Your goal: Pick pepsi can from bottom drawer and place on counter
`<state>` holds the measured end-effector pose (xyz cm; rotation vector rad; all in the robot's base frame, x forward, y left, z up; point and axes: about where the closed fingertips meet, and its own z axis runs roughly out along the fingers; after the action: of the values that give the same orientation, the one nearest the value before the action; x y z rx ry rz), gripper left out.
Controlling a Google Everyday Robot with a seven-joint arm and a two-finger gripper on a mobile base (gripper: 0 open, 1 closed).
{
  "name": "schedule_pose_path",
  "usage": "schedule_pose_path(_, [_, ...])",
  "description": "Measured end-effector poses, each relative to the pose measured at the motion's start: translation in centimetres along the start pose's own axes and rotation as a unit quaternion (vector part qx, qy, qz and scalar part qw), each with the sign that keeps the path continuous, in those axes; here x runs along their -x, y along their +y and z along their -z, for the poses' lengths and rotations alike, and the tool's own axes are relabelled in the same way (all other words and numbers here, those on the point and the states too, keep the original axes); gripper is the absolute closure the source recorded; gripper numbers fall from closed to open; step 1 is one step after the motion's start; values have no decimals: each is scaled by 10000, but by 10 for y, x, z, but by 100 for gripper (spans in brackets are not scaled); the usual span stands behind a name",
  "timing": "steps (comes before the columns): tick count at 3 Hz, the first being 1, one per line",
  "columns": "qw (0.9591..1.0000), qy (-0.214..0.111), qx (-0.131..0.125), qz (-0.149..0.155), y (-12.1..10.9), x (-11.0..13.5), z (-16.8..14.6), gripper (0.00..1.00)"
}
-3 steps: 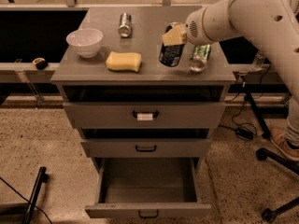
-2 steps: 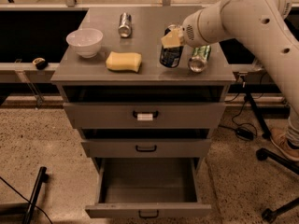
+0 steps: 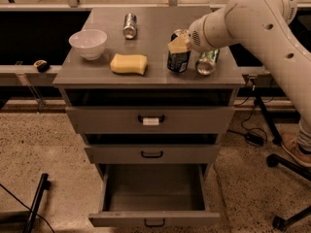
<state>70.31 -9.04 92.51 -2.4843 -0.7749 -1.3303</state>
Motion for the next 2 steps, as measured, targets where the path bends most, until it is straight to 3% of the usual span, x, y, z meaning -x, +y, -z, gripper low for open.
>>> schedule_pose_path(2, [10000, 0, 0, 0, 0, 0, 0, 4])
